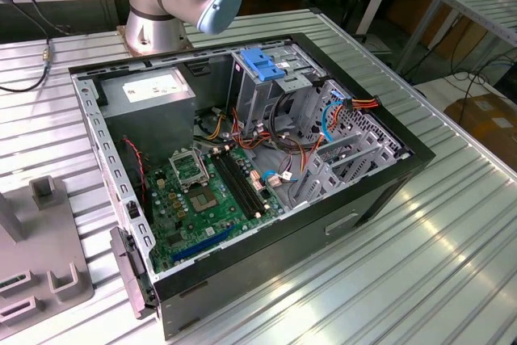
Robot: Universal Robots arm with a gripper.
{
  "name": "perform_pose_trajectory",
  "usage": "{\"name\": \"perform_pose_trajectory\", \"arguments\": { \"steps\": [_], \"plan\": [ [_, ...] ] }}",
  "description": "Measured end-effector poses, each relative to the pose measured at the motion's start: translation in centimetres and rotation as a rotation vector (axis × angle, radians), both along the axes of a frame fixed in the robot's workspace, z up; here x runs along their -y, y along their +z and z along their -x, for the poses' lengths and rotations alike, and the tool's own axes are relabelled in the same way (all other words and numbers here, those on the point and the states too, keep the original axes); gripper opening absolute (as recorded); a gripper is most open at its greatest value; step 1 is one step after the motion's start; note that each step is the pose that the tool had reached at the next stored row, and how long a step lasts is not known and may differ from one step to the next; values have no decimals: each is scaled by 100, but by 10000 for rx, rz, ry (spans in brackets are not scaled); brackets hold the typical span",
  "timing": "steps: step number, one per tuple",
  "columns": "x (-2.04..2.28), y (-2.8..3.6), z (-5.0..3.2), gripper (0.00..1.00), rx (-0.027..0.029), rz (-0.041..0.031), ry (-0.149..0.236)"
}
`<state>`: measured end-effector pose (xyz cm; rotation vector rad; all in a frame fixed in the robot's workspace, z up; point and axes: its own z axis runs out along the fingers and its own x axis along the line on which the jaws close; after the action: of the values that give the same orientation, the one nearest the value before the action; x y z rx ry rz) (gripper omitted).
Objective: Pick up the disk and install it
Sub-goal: 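Pick up the disk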
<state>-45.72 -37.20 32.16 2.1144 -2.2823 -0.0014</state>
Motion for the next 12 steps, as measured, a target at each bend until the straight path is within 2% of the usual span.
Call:
{"name": "perform_pose_trajectory", "arguments": {
  "steps": [1, 3, 12],
  "plan": [
    [0, -37, 4, 56, 2, -1, 3],
    [0, -70, 9, 56, 6, -1, 5],
    [-9, -176, 30, 56, 80, 0, 17]
  ]
}}
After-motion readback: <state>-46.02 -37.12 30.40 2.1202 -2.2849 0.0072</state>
